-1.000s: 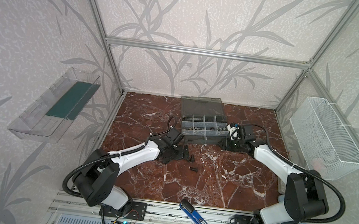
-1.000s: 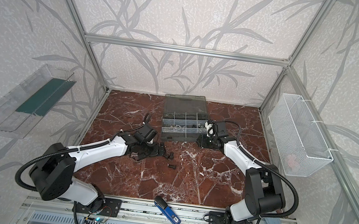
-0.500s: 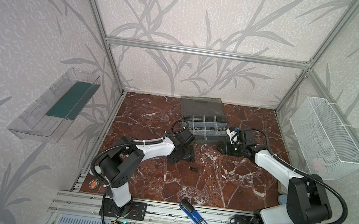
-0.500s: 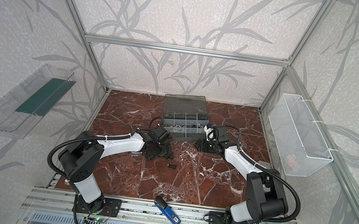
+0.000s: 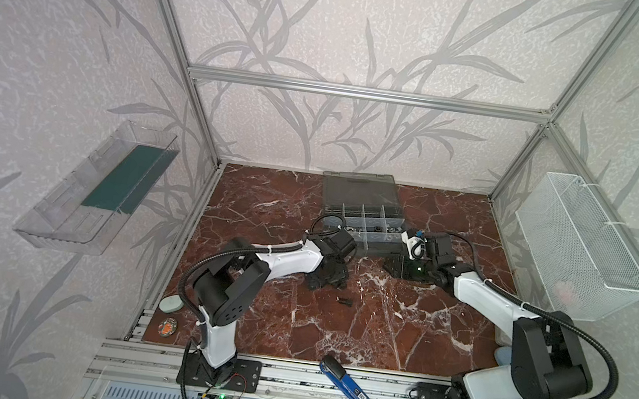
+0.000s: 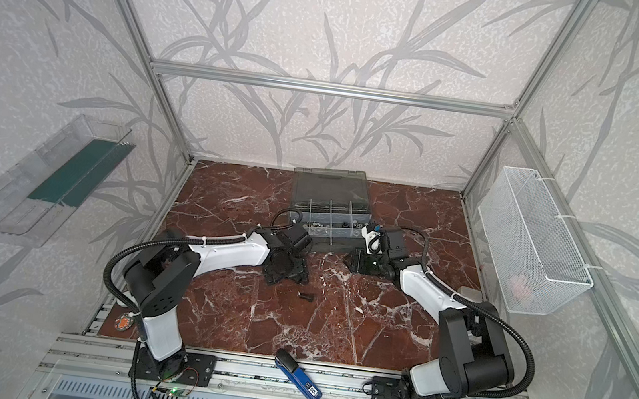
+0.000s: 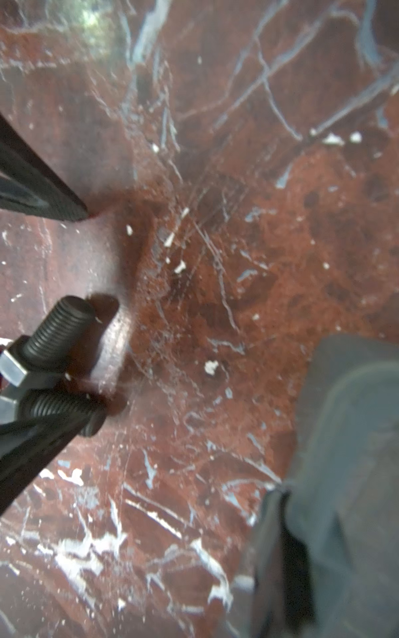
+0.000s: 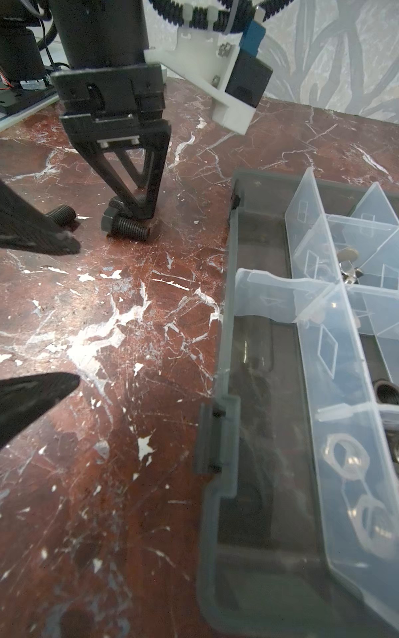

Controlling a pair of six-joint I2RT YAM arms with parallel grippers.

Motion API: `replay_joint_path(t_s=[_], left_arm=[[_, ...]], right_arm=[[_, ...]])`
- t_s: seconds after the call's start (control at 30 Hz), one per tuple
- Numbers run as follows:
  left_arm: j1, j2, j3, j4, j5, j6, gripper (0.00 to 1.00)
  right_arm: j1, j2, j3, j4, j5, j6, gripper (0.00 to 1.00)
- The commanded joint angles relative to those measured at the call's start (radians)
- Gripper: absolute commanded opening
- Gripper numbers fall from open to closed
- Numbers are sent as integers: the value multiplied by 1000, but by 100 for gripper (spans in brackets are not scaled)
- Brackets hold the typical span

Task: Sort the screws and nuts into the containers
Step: 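Close the left gripper on a black hex bolt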

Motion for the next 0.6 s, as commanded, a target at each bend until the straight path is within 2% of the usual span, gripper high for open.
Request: replay_joint_path(t_s=[0.0, 0.37, 0.57], left_arm=[[-17, 18, 13, -55, -37, -27, 81], [-22, 54, -1, -10, -2, -30, 61], [-23, 62, 2, -9, 7, -21, 55]], right_arm=[[-1, -10, -16, 37, -36, 16, 56], [-1, -8, -34, 55, -39, 27, 56], [-1, -2, -41, 57, -36, 28, 56]])
